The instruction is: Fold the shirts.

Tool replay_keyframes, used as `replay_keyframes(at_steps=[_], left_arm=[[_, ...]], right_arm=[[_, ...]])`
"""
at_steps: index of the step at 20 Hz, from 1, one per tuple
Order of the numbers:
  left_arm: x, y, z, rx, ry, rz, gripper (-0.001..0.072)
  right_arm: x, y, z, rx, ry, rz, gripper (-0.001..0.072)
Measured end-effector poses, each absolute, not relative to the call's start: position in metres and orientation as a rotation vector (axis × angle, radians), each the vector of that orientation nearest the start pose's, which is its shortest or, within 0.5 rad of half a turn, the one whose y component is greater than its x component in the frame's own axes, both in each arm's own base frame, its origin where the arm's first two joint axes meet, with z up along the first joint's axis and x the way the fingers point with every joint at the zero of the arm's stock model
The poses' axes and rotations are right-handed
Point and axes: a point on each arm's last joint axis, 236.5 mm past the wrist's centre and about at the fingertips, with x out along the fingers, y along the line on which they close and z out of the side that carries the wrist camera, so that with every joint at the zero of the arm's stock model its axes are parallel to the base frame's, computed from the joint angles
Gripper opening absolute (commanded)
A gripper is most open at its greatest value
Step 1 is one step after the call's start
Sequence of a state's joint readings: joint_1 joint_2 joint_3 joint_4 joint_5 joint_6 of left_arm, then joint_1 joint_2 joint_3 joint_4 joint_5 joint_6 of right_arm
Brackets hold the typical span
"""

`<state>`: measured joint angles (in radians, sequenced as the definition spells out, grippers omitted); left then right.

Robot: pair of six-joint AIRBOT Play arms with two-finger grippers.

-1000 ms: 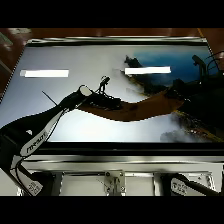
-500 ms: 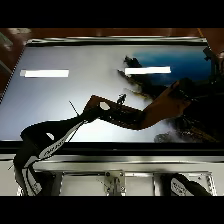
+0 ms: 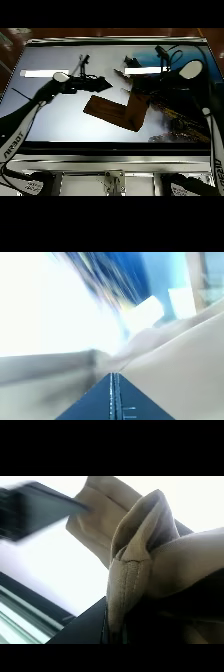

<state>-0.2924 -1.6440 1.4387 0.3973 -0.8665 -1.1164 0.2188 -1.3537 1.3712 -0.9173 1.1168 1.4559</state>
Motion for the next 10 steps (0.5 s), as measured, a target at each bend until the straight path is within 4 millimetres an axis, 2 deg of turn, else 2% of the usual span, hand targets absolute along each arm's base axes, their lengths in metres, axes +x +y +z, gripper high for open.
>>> replay_keyframes(at_steps=[2, 4, 5, 6, 7, 8, 10], left_arm=[[0.485, -0.239, 0.118, -0.584, 0.84, -0.751, 0.0041], [0.483, -0.175, 0.149, -0.537, 0.791, -0.681, 0.0041], [0.479, -0.149, 0.159, -0.518, 0.782, -0.64, 0.0041], [0.474, -0.123, 0.17, -0.501, 0.765, -0.596, 0.0041], [0.469, -0.104, 0.178, -0.488, 0.754, -0.563, 0.0041], [0.462, -0.09, 0.185, -0.478, 0.75, -0.541, 0.0041], [0.451, -0.072, 0.193, -0.46, 0.749, -0.512, 0.0041]], right_arm=[[0.412, 0.273, 0.08, 0.374, 1.073, 0.664, 0.007], [0.416, 0.322, 0.052, 0.415, 1.07, 0.693, 0.0076], [0.417, 0.346, 0.039, 0.46, 1.07, 0.7, 0.0173], [0.418, 0.366, 0.026, 0.512, 1.073, 0.698, 0.0455], [0.417, 0.383, 0.014, 0.567, 1.082, 0.691, 0.0594], [0.418, 0.397, 0.004, 0.629, 1.089, 0.678, 0.0596], [0.422, 0.41, -0.008, 0.717, 1.096, 0.649, 0.0596]])
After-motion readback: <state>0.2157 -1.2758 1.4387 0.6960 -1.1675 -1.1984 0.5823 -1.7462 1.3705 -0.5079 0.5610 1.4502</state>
